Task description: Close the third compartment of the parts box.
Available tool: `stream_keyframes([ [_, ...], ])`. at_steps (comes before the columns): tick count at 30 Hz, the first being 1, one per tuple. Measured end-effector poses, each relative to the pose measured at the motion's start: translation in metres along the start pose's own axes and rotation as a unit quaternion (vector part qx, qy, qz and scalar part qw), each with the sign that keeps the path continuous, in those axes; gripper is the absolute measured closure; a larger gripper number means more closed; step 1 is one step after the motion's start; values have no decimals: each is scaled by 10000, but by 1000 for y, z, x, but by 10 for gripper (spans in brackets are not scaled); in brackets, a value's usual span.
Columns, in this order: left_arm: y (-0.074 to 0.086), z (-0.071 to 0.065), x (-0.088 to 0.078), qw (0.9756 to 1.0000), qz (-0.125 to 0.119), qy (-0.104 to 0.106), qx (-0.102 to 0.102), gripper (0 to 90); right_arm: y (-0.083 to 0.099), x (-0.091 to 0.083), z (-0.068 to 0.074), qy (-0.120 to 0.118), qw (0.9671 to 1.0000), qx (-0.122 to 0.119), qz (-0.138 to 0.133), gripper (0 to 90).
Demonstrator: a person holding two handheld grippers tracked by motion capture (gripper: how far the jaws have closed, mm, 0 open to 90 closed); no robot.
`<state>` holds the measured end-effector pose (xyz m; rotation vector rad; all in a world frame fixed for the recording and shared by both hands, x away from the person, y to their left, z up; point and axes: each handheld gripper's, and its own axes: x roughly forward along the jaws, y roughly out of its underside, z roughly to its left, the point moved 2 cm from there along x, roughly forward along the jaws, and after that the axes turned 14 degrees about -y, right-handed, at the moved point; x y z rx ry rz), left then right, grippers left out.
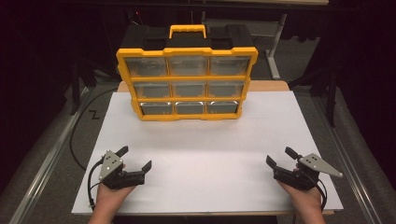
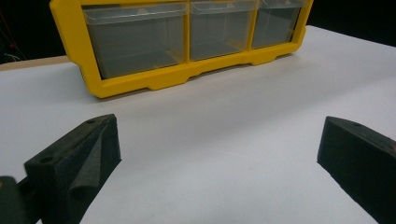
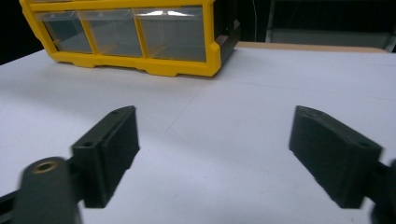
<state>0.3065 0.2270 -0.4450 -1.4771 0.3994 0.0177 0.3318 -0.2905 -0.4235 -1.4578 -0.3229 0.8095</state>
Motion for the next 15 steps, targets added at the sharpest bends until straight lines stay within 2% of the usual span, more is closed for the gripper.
stream_keyframes([
  [2, 1, 1, 0, 10000, 26, -40, -3, 2, -2, 1, 2, -18, 10000, -36, -60, 114],
  [4, 1, 2, 0, 10000, 26, -62, -55, 2, -3, 4, 5, -8, 9999, -92, -91, 9],
  [9, 2, 2, 1, 9999, 102, -57, -35, 2, -2, 14, 14, 10, 9992, -389, 120, 9],
  [12, 1, 1, 1, 9999, 112, -44, 33, 2, -1, 12, 13, 65, 9990, -424, 119, 8],
  [15, 1, 0, 1, 9999, 115, -54, 49, 2, -1, 10, 10, 143, 9992, -352, 78, 9],
])
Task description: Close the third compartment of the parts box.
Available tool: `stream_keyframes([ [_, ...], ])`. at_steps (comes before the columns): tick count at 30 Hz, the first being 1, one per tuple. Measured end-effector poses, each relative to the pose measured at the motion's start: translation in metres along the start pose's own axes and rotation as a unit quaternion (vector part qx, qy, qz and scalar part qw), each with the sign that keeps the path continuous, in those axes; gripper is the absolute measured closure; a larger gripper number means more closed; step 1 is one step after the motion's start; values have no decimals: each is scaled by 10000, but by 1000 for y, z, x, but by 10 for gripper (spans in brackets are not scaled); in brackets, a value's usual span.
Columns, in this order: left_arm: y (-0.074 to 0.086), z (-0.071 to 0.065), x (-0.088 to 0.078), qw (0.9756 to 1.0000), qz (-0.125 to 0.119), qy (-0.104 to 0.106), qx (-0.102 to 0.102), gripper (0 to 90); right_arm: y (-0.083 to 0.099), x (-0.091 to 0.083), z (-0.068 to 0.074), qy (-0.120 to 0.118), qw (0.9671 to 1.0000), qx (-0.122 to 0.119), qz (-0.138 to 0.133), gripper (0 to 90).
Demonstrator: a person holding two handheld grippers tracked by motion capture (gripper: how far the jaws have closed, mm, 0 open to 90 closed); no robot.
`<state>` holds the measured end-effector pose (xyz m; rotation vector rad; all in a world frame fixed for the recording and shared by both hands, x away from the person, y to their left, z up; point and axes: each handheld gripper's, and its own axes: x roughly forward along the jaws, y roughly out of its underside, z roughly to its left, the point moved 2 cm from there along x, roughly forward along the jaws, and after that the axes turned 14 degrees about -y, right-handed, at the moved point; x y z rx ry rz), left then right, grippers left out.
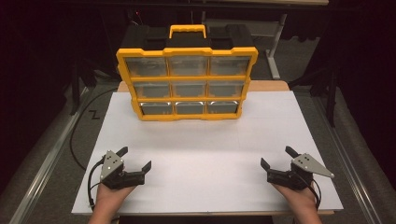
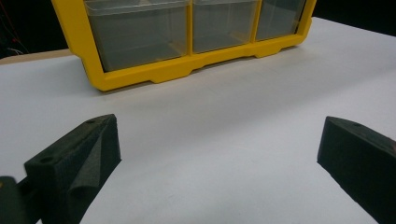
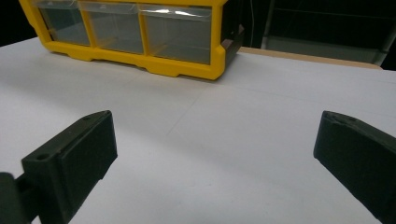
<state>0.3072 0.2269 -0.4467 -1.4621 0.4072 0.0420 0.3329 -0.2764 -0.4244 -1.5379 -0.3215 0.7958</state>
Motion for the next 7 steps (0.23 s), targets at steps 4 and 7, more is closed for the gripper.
stream_keyframes([
  [4, 0, 0, 0, 10000, 2, 14, -2, 2, 1, 0, -2, 48, 10000, 28, 20, 9],
  [7, -1, 0, 0, 10000, 3, 19, -18, 2, 2, 0, -1, 77, 9999, 29, 65, 9],
])
